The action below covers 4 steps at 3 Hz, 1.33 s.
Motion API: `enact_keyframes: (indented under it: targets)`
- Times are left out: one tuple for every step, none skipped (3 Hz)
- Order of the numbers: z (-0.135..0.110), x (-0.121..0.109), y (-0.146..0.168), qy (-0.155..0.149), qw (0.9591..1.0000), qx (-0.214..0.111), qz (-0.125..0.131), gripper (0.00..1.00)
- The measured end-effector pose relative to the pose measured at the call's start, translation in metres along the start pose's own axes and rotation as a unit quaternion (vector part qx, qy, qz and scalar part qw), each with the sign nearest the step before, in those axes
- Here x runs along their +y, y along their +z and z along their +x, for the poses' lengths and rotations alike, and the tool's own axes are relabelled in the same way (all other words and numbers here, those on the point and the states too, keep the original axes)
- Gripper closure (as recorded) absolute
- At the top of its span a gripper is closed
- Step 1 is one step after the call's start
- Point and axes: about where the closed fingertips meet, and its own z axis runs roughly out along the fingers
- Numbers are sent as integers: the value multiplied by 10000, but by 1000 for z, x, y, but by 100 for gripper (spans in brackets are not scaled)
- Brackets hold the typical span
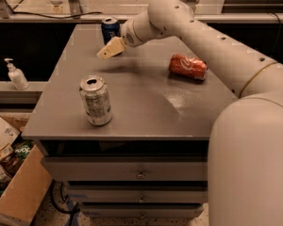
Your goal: Knock pepsi can over
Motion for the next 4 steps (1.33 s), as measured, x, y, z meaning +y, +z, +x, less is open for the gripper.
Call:
enact_keyframes:
  targets:
    - [-13, -2, 21, 137, 9998, -107, -30, 17]
    - [-20, -7, 24, 184, 9997, -140, 35, 40]
    - [5, -39, 42, 182, 9996, -146, 163, 64]
    - [18, -51, 49, 164, 9996, -113, 208, 85]
